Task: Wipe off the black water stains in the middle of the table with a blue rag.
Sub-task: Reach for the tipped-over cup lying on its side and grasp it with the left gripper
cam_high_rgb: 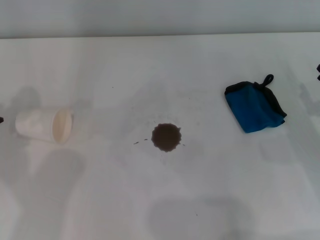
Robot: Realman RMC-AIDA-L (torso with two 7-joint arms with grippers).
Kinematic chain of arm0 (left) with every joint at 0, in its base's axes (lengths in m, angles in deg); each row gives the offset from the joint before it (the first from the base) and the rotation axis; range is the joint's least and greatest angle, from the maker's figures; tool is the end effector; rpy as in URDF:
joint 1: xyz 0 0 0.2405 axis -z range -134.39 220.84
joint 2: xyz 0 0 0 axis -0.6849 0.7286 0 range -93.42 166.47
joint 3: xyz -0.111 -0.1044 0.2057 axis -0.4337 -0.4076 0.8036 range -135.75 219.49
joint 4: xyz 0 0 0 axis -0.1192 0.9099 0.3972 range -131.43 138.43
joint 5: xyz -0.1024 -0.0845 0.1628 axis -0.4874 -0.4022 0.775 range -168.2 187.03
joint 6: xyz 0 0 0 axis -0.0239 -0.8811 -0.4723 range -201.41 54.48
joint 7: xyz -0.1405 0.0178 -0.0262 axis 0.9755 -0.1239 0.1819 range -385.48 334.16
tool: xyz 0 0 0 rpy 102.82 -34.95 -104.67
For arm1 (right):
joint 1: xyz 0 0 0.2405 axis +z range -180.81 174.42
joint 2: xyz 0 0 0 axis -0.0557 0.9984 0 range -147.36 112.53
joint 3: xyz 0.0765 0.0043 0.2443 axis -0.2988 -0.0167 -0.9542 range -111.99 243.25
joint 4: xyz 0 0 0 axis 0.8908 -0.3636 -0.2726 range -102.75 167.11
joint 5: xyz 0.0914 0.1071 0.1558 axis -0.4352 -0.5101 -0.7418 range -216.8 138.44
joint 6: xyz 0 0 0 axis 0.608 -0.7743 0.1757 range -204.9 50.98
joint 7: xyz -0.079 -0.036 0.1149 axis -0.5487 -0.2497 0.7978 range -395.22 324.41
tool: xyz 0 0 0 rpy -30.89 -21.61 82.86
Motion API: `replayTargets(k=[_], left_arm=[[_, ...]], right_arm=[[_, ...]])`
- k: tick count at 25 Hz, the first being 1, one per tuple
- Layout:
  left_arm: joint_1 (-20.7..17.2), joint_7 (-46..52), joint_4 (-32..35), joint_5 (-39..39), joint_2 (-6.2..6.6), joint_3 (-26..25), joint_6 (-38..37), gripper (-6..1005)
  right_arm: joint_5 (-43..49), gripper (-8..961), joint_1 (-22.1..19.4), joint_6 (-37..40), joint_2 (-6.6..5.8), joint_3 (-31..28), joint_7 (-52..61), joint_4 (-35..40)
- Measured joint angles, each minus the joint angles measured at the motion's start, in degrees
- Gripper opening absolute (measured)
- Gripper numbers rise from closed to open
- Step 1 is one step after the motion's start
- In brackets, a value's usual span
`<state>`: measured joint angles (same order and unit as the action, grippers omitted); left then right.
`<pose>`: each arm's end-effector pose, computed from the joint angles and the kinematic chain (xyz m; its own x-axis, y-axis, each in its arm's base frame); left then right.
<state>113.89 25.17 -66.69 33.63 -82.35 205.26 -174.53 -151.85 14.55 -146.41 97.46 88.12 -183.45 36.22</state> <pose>-0.2312 0.3806 0.1213 0.9305 0.1029 -0.3517 -0.0135 -0.9495 -0.3134 0.4063 0.2790 0.0407 0.6140 -0.0912 -0.7840 -0.7893 -0.0679 -0.6102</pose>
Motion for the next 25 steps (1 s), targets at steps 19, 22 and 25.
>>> replayTargets(k=[19,22,25], left_arm=[[-0.21,-2.85,20.53,5.71,-0.48,-0.09,16.56,877],[-0.49,-2.97,22.26,6.0,-0.41,-0.09,17.93,877],[-0.75,-3.08,23.76,6.0,-0.36,-0.1,19.24,877]], right_arm=[[0.08,591,0.23,-1.85,0.0,1.86,0.55,0.18],[0.08,589,0.11,-2.35,-0.01,1.86,0.68,0.19],[0.08,587,-0.01,-2.83,0.0,1.86,0.7,0.28]])
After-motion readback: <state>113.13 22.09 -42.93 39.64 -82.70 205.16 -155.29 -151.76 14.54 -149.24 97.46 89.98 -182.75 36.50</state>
